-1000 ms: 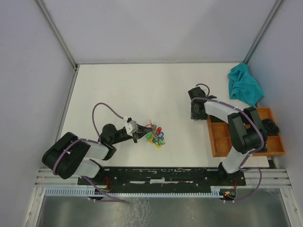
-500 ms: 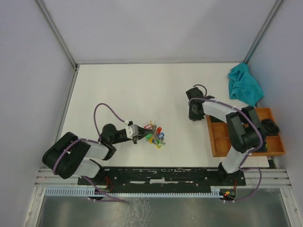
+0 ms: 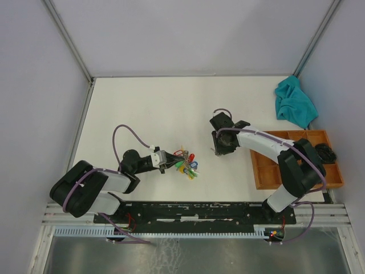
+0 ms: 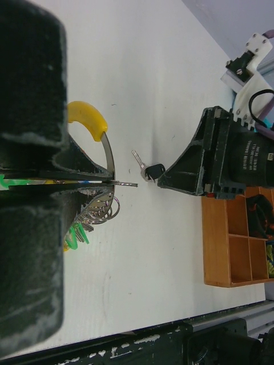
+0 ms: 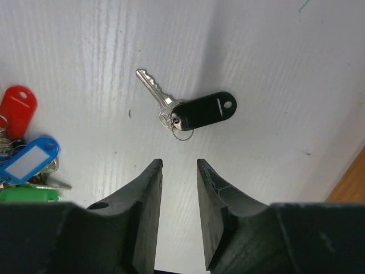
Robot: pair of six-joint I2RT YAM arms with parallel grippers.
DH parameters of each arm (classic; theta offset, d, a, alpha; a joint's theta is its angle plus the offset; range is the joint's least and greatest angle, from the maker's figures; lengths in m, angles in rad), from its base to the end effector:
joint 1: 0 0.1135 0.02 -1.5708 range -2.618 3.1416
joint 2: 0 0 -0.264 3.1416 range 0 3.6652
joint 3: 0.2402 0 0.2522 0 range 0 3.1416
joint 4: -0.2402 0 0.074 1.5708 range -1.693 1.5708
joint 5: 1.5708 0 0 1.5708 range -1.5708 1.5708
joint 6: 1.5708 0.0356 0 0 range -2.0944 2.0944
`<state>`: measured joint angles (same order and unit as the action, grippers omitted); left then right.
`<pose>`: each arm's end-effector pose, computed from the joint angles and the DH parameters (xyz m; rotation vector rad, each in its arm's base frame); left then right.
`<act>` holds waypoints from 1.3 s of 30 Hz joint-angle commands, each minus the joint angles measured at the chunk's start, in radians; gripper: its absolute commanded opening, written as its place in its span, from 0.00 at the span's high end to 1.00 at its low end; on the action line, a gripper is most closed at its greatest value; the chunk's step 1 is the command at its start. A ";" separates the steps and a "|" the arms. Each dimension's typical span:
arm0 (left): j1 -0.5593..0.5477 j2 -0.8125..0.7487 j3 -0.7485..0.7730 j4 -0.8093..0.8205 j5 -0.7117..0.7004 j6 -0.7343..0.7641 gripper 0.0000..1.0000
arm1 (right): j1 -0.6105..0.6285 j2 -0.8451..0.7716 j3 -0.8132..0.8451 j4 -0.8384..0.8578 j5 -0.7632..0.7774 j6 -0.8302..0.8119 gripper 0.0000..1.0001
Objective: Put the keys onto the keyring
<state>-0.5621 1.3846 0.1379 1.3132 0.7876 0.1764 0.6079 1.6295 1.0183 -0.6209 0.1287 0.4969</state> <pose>0.1599 -0.1306 0.1664 1.1283 1.1242 -0.8918 0.2545 0.1715 0.1825 -0.1238 2.7824 0.0971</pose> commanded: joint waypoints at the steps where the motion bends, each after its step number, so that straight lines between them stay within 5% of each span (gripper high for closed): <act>1: 0.002 -0.032 0.003 0.032 -0.010 0.041 0.97 | -0.002 -0.063 0.068 -0.064 -0.023 -0.119 0.61; 9: 0.002 -0.032 0.010 0.019 -0.007 0.037 0.97 | 0.004 -0.011 0.073 -0.042 -0.055 -0.269 0.63; 23: 0.002 -0.029 0.015 0.008 -0.007 0.030 0.97 | 0.142 0.130 0.170 -0.087 0.177 -0.474 0.68; 39: 0.002 -0.030 0.022 -0.002 -0.004 0.021 0.97 | 0.173 0.195 0.159 -0.083 0.250 -0.517 0.69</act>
<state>-0.5621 1.3716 0.1379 1.2678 0.7876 0.1761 0.7753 1.8168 1.1553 -0.6991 0.3321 -0.0025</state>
